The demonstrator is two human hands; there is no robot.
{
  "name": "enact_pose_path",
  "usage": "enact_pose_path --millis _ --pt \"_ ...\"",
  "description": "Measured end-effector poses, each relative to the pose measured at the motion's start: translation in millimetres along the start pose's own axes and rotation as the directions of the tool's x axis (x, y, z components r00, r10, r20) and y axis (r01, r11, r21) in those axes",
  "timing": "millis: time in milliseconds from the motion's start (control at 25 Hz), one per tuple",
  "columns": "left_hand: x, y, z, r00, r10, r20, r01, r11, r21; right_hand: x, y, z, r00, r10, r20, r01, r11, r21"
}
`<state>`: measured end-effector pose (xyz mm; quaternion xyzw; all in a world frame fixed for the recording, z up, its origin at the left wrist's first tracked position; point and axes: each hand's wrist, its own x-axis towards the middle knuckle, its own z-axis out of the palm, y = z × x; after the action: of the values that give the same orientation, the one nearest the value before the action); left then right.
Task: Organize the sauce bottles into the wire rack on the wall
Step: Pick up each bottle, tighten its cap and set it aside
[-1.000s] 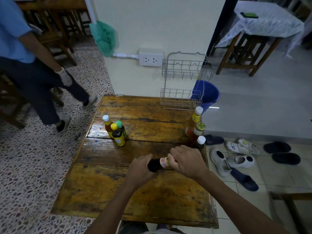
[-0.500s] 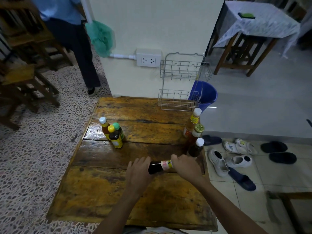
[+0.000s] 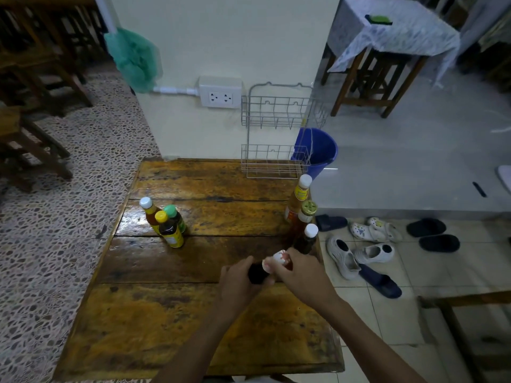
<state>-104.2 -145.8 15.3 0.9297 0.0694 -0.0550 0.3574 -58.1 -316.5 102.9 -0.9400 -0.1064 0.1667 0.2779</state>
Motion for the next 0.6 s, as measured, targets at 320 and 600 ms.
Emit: enact_pose_path --millis 320,600 --pt "22.9 71.7 54.3 0.993 0.049 0.103 -0.049 0.999 -0.001 -24.4 47.1 -14.9 0.951 -0.031 -0.308 0.009 0.997 -0.074" --pt "37.9 84.3 85.7 0.989 -0.049 0.137 0.071 0.986 -0.154 -14.9 63.2 -17.2 0.942 -0.030 -0.334 -0.012 0.992 -0.123"
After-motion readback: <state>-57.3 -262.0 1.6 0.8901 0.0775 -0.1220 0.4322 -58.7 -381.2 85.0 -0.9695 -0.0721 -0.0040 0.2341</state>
